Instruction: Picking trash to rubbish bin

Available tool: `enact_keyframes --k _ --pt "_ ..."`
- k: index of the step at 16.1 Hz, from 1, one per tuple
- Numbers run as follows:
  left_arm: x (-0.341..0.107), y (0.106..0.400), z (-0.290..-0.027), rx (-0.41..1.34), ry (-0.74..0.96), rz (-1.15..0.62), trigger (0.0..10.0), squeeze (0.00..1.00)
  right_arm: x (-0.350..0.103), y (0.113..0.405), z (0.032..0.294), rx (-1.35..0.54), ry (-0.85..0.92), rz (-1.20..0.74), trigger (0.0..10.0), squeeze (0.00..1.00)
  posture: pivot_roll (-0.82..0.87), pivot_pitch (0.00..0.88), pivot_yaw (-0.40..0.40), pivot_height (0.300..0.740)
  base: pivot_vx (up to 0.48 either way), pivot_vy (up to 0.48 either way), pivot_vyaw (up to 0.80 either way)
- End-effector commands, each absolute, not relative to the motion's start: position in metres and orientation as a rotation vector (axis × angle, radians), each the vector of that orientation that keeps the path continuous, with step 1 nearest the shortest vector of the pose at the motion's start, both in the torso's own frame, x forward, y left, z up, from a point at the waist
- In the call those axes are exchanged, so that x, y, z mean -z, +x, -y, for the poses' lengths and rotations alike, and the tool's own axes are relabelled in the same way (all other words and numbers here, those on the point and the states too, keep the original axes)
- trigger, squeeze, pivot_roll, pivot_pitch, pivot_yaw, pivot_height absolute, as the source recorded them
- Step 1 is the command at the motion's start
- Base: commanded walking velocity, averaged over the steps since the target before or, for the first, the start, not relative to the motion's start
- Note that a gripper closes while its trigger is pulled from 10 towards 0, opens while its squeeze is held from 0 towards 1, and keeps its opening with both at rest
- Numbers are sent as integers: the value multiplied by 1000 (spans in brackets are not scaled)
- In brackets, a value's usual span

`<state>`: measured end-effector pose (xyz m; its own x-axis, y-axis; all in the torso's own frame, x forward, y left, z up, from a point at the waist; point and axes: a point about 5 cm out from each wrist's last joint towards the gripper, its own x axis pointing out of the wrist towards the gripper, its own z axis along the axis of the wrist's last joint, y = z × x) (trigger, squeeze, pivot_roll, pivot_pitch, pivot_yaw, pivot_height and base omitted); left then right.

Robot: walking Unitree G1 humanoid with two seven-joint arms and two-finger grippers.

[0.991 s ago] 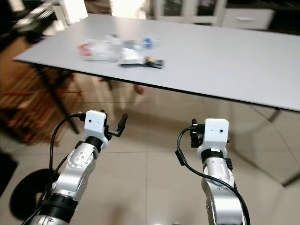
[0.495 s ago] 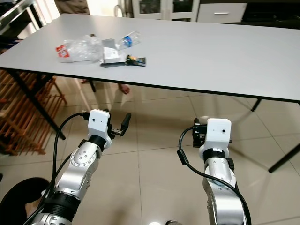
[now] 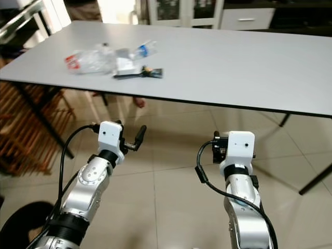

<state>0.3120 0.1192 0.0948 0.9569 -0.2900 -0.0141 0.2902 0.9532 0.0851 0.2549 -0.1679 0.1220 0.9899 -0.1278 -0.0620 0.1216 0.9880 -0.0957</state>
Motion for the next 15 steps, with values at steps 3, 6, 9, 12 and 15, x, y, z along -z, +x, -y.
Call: enact_keyframes --k 3,6,9,12,15 --pt "-99 314 -117 311 89 12 10000 0 -124 255 168 125 -98 -56 10000 0 -84 45 42 740 300 0 0" --pt "-99 314 -118 312 92 11 10000 0 -123 254 166 125 -95 -57 10000 0 -84 47 45 740 301 0 0" --pt "-99 314 -118 311 94 10 10000 0 -122 254 167 126 -94 -61 10000 0 -81 49 47 740 292 0 0" --pt "-99 314 -118 313 97 9 10000 0 -121 254 165 121 -91 -64 10000 0 -82 50 47 740 298 0 0" --pt "-99 314 -117 315 98 12 10000 0 -120 253 165 117 -92 -69 10000 0 -83 52 47 740 331 0 0"
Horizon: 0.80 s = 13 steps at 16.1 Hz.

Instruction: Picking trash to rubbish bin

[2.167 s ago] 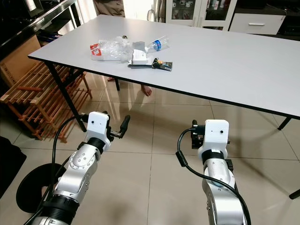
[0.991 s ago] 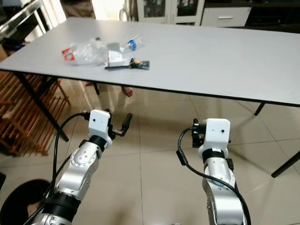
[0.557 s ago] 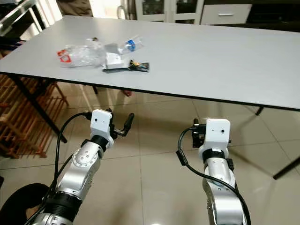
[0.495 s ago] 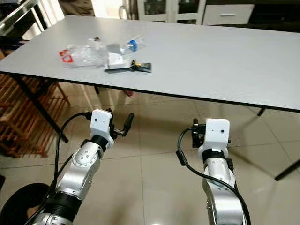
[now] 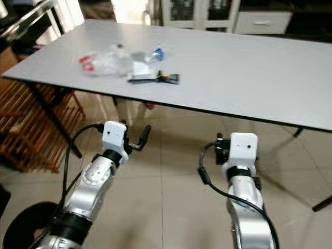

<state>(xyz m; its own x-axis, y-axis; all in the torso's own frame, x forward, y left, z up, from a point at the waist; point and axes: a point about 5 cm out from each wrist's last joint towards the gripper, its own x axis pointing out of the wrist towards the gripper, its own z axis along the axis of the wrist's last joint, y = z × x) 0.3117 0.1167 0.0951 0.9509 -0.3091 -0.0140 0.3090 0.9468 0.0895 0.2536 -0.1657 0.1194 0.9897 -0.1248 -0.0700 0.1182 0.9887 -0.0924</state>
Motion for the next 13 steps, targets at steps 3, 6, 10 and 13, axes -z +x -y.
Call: enact_keyframes --k 3,6,10,13 --pt "-99 313 -117 318 98 14 10000 0 -120 253 165 114 -94 -70 10000 0 -85 52 45 740 385 0 0" --pt "-99 313 -117 318 100 14 10000 0 -120 253 165 112 -93 -71 10000 0 -83 50 45 740 423 0 0" --pt "-98 313 -118 318 103 12 10000 0 -119 253 164 107 -92 -72 10000 0 -80 47 46 740 437 0 0" --pt "-97 313 -117 320 107 8 10000 0 -118 253 164 105 -91 -73 10000 0 -79 47 47 740 480 0 0"
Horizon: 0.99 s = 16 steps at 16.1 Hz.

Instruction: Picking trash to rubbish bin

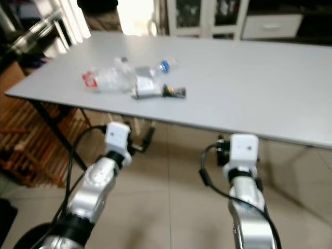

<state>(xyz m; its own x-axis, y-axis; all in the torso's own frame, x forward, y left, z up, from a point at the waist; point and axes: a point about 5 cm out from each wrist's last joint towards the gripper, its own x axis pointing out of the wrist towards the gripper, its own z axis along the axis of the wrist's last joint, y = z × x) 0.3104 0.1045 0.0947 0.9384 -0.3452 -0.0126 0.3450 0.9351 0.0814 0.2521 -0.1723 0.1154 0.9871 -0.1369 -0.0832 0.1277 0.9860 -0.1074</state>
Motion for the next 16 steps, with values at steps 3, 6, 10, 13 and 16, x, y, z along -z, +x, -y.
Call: enact_keyframes --k 3,6,10,13,16 --pt "-97 313 -117 317 106 8 10000 0 -118 254 164 104 -96 -74 10000 0 -77 49 42 740 454 0 0" --pt "-97 312 -118 311 106 7 10000 0 -118 255 165 101 -115 -75 10000 0 -79 48 41 740 455 0 0" --pt "-98 313 -122 302 111 7 10000 0 -117 256 165 98 -100 -81 10000 0 -79 48 41 740 410 0 0" --pt "-97 314 -123 296 113 4 10000 0 -117 255 165 104 -104 -88 10000 0 -79 48 41 740 352 0 0" --pt "-101 314 -124 292 94 19 10000 0 -120 256 167 130 -103 -74 10000 0 -79 48 41 740 92 0 0"
